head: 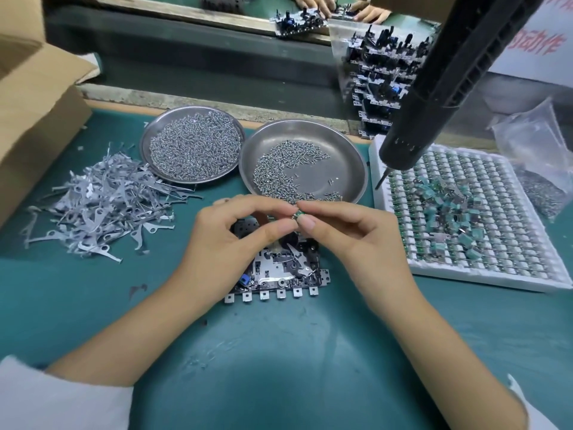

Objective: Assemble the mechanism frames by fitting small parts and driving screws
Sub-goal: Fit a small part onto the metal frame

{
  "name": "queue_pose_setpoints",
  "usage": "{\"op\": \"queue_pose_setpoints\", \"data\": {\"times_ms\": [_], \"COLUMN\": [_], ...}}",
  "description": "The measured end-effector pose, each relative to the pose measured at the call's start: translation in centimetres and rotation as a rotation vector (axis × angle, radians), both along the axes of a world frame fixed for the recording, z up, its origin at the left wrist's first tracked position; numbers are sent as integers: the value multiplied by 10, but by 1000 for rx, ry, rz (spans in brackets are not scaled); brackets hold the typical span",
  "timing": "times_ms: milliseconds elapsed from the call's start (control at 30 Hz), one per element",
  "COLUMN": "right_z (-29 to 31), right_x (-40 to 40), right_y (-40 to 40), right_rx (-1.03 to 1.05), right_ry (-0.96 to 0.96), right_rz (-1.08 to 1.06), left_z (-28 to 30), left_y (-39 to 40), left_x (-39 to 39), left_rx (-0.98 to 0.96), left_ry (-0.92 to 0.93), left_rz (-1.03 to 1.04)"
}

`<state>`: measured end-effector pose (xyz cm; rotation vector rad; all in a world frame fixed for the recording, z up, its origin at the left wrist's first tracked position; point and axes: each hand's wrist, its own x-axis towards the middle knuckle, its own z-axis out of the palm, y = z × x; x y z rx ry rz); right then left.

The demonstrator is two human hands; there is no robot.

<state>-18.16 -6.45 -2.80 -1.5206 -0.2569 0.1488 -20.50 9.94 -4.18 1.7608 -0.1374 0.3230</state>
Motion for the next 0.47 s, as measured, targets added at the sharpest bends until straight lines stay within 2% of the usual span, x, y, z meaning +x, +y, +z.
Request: {"op": "queue_pose_setpoints", "data": {"times_ms": [200, 467], "right_z": [-3, -3], "right_x": [-4, -8], "right_y": [1, -1], "right_rx": [-93, -225], "right_ry": [-120, -299], "right_rz": [22, 36], "left_z": [1, 6], "left_y": [3, 10], "left_x": [1, -6], "left_rx": [122, 226], "left_ry": [-136, -141], "left_rz": [19, 5]}}
